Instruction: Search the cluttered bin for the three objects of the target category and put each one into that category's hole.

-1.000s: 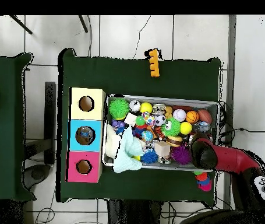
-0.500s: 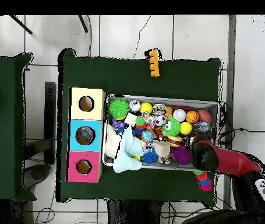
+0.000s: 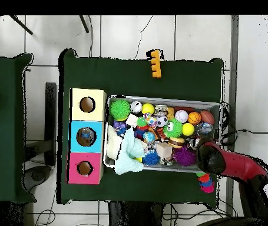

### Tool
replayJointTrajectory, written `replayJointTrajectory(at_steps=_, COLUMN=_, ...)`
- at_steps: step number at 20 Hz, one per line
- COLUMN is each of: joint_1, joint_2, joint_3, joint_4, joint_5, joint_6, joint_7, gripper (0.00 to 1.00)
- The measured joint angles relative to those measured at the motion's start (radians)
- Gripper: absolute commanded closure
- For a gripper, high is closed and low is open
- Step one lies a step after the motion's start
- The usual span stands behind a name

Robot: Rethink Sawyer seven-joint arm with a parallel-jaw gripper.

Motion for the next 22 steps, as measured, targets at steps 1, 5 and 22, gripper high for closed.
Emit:
replayJointTrajectory(at_steps=1, joint_1=-0.004, joint_2=0.000, joint_3=0.005, joint_4=0.000, joint_5=0.000, joint_6=0.004, joint_7=0.000, gripper=0.00)
replayJointTrajectory(at_steps=5, joint_1=-0.019, joint_2=0.000, joint_3=0.022, joint_4=0.000, joint_5=0.000, joint_6=0.019, joint_7=0.000, gripper=0.00)
replayJointTrajectory(at_steps=22, joint_1=-0.088, joint_2=-0.112, joint_3=0.140, joint_4=0.041, joint_5=0.022, joint_6=0.362, joint_7=0.000, gripper=0.00)
